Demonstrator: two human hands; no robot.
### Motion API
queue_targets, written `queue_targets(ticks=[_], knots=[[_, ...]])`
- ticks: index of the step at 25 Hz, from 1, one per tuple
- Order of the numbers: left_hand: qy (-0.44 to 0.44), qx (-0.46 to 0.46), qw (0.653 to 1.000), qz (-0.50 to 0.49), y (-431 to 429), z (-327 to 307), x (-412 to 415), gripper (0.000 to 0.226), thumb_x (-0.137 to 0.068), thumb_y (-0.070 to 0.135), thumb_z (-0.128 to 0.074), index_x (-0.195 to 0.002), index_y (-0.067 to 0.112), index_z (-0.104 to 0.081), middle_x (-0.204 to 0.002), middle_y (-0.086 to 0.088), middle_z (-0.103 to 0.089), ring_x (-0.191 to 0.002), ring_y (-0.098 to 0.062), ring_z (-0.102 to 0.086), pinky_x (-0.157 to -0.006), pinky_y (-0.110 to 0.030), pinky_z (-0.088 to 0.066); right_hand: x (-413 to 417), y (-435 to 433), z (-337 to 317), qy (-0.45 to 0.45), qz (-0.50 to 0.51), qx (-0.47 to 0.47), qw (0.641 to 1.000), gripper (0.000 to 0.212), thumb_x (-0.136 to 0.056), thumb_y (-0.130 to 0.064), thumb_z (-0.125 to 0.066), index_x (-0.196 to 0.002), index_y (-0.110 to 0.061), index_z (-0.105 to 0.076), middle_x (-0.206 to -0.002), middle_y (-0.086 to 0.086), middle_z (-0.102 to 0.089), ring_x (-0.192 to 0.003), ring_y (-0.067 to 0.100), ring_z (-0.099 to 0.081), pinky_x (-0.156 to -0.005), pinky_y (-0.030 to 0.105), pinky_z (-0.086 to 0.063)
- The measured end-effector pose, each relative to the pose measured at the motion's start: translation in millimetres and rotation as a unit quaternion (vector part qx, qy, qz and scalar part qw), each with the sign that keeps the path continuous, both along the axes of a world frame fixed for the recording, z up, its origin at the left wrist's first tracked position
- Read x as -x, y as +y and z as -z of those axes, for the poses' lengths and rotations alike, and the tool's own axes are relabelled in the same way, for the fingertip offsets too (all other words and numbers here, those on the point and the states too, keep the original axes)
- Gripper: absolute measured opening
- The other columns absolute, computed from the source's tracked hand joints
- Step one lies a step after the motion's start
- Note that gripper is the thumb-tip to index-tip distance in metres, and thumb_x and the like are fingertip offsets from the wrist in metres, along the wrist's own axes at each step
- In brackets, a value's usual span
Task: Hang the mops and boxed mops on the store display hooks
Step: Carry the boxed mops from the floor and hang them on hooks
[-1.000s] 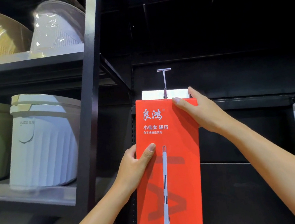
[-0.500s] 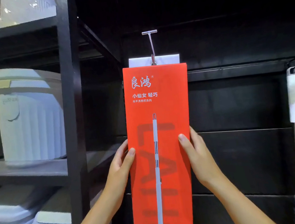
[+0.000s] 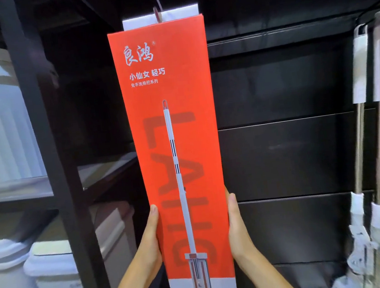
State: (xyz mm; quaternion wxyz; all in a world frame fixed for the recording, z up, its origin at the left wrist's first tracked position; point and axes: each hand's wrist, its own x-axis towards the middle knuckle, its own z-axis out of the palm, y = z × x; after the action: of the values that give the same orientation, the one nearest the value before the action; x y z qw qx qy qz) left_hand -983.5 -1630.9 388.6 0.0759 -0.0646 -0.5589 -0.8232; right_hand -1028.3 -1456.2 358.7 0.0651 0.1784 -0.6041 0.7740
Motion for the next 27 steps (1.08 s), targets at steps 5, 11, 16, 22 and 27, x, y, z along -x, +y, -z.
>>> queue_targets(ticks=[5, 11, 16, 22, 27], knots=[[0.023, 0.005, 1.0, -0.007, -2.2, 6.6, 2.1, 0.053, -0.088, 0.068, -0.04, -0.101, 0.041, -0.084, -0.117, 0.001, -0.079, -0.107, -0.016, -0.077, -0.078, -0.029, -0.064, 0.8, 3.5, -1.0, -0.032, -0.012, 0.007, 0.999, 0.074, -0.088, -0.089, -0.032, -0.153, -0.056, -0.032, -0.149, -0.016, -0.057, -0.134, 0.005, -0.059, -0.11, 0.039, -0.053], [0.014, 0.005, 1.0, -0.002, -6.4, 11.8, 5.6, 0.061, -0.089, 0.07, -0.034, -0.11, 0.038, -0.082, -0.128, -0.007, -0.075, -0.117, -0.025, -0.072, -0.099, -0.048, -0.055, 7.3, 4.0, -4.4, -0.042, -0.009, -0.011, 0.999, 0.079, -0.082, -0.095, -0.036, -0.153, -0.062, -0.026, -0.156, -0.017, -0.048, -0.142, 0.008, -0.051, -0.115, 0.047, -0.047], [0.023, 0.035, 0.999, 0.008, -4.3, 12.9, 3.0, 0.056, -0.09, 0.068, -0.04, -0.11, 0.036, -0.082, -0.124, -0.006, -0.077, -0.113, -0.024, -0.075, -0.085, -0.036, -0.065, 12.2, 3.0, 0.9, -0.038, -0.016, -0.018, 0.999, 0.093, -0.076, -0.099, -0.039, -0.157, -0.056, -0.025, -0.161, -0.014, -0.043, -0.148, 0.013, -0.045, -0.121, 0.051, -0.039], [0.061, 0.096, 0.993, -0.011, -7.3, 17.0, 8.7, 0.073, -0.07, 0.059, -0.082, -0.131, 0.023, -0.063, -0.123, -0.012, -0.076, -0.107, -0.029, -0.076, -0.079, -0.035, -0.064, 8.1, 3.4, -4.1, -0.019, 0.041, -0.02, 0.999, 0.083, -0.089, -0.085, -0.03, -0.16, -0.041, -0.028, -0.158, -0.013, -0.044, -0.144, 0.008, -0.045, -0.122, 0.047, -0.038], [0.052, 0.118, 0.992, -0.014, -7.6, 14.0, 5.7, 0.103, -0.053, 0.077, -0.087, -0.137, 0.024, -0.059, -0.127, -0.01, -0.075, -0.114, -0.031, -0.074, -0.086, -0.038, -0.064, 7.7, 5.9, -5.7, -0.021, 0.074, -0.042, 0.996, 0.066, -0.099, -0.066, -0.027, -0.158, -0.036, -0.031, -0.154, -0.012, -0.044, -0.135, 0.003, -0.049, -0.098, 0.02, -0.048]])
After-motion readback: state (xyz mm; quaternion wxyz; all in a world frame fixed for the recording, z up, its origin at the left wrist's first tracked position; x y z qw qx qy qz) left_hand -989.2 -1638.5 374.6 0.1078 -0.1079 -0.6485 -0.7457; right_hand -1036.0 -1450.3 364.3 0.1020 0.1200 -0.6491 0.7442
